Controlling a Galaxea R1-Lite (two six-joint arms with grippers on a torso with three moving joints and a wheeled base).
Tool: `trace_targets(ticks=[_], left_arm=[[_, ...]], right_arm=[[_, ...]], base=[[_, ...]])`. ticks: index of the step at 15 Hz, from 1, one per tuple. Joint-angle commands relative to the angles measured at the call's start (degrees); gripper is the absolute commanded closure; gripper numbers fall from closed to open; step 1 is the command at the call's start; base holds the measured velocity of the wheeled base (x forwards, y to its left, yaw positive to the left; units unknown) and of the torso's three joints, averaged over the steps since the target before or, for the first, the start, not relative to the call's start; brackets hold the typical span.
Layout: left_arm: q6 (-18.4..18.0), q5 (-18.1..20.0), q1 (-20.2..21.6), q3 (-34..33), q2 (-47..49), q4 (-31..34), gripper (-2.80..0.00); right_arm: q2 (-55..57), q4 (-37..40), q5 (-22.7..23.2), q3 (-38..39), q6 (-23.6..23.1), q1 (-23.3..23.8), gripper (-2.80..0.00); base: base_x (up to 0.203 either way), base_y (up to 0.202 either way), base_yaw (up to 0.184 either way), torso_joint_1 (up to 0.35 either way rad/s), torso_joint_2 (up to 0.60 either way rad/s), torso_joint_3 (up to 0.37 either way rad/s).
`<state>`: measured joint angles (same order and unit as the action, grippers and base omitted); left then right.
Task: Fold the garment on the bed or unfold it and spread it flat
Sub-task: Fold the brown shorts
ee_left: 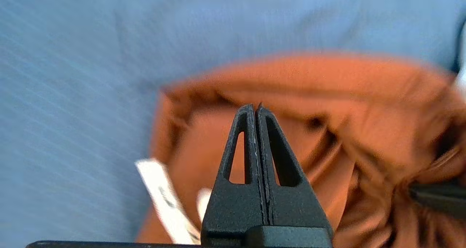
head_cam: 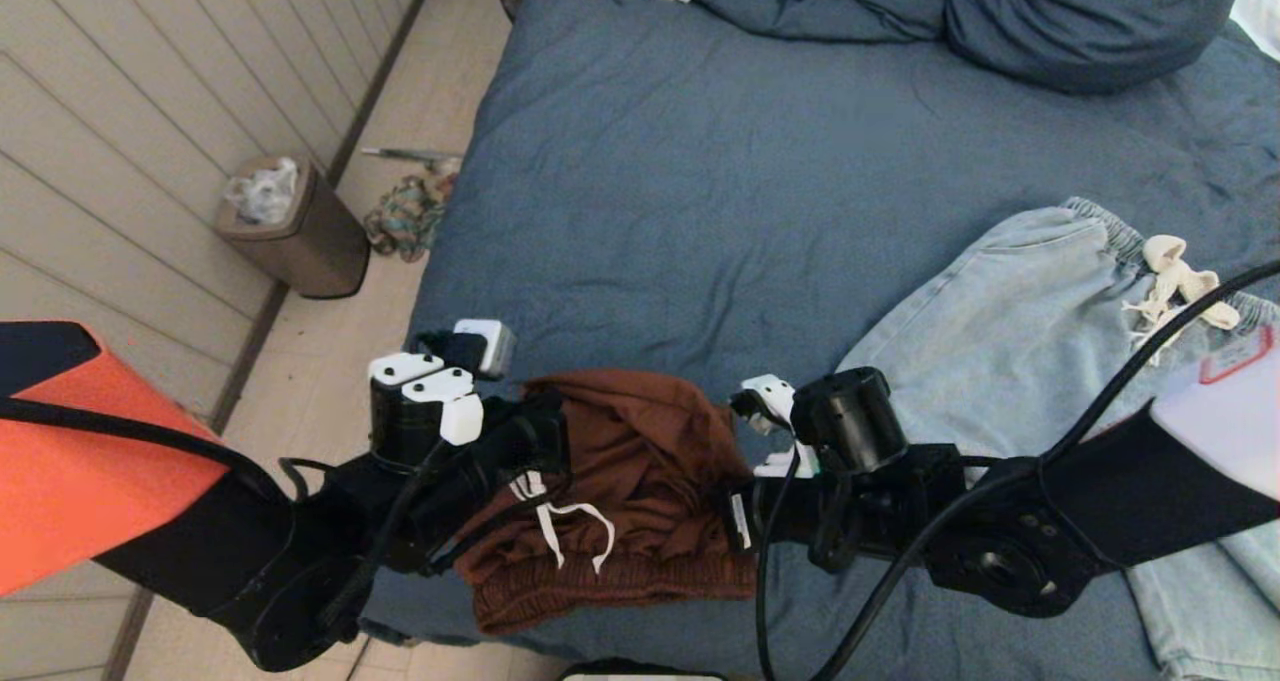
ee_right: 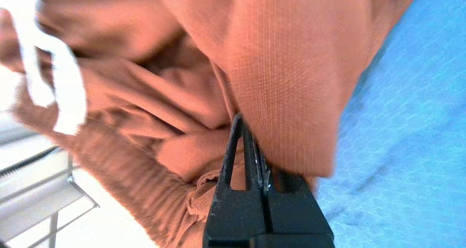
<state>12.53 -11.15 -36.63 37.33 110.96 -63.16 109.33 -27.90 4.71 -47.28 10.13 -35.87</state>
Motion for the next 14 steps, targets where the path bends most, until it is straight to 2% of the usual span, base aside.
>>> trace_targets(ticks=[1,4,6,8,10,12,14], left_arm=[[0.05,0.23,2.20,-0.17,-5.66,0.65,0.00],[0.04,0.65,3.07,2.21,-4.65,3.44,0.00],[0.15,0.67,2.91,2.69,-2.19,3.64,0.00],[0.56,0.76,0.64,0.86,0.22,3.18,0.00],[0.72,0.85,-2.26,-2.48,1.74,2.14,0.00],[0.74,0.80,-5.34,-4.33,3.77,-0.35,0.00],[0.63,0.57,-6.50,-4.28,6.83,-2.27,0.00]], right_arm=[[-6.08,-0.02,0.16,-0.21,0.05,-0.15,0.00],[-9.86,1.41,0.46,-4.82,0.09,-0.38,0.00],[-9.03,5.30,0.54,-11.60,0.23,-0.84,0.00],[-4.37,8.87,0.59,-16.09,0.53,-2.92,0.00],[-0.76,9.79,0.62,-16.75,0.80,-5.51,0.00],[0.98,9.88,0.65,-16.14,0.71,-5.62,0.00],[3.65,9.84,0.66,-16.17,0.67,-5.61,0.00]], base=[[0.000,0.000,0.000,0.000,0.00,0.000],[0.000,0.000,0.000,0.000,0.00,0.000],[0.000,0.000,0.000,0.000,0.00,0.000],[0.000,0.000,0.000,0.000,0.00,0.000],[0.000,0.000,0.000,0.000,0.00,0.000],[0.000,0.000,0.000,0.000,0.00,0.000],[0.000,0.000,0.000,0.000,0.00,0.000]])
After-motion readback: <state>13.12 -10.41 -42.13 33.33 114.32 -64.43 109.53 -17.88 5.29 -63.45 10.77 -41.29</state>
